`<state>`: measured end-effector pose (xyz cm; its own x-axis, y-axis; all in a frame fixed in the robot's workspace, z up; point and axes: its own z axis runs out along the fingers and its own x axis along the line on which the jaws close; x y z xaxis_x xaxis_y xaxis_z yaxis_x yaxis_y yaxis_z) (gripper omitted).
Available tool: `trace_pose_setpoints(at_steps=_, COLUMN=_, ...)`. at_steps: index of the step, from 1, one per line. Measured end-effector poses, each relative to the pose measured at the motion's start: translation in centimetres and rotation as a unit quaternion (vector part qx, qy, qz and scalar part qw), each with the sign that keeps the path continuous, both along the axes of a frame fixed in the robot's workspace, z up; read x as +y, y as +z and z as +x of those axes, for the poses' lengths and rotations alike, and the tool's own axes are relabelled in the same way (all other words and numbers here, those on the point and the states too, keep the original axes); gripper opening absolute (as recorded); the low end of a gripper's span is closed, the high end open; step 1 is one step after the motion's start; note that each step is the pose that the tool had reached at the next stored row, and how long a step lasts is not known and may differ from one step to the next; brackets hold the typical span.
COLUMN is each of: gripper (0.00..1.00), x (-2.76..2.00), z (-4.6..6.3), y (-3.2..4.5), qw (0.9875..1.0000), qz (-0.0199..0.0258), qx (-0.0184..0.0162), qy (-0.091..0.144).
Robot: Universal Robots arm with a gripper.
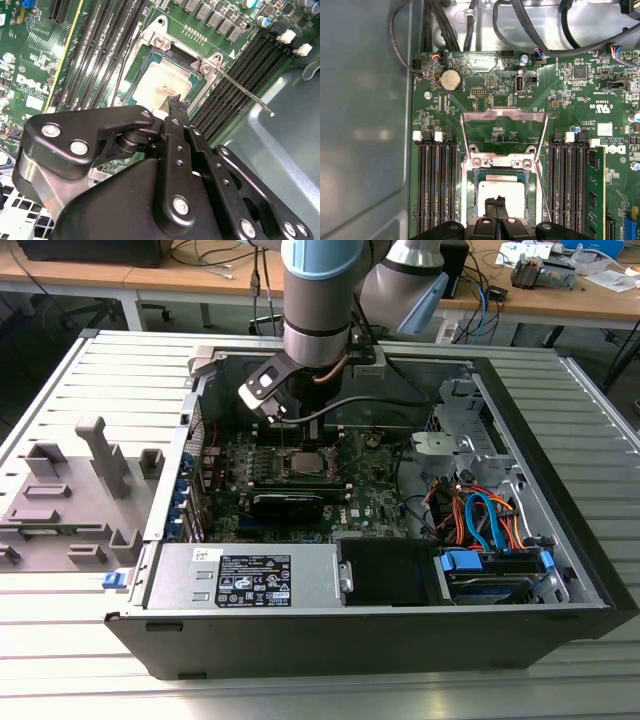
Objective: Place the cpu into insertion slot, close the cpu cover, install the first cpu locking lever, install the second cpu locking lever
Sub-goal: 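Close the cpu cover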
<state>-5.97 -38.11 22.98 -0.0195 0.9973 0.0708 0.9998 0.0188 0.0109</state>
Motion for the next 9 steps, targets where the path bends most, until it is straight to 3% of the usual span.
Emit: trace_pose_setpoints(at_steps=9, gripper=0.11, x=0.0, z=0.13, y=0.11, qw=1.0, qz=0.0, qx=0.0, qy=0.0)
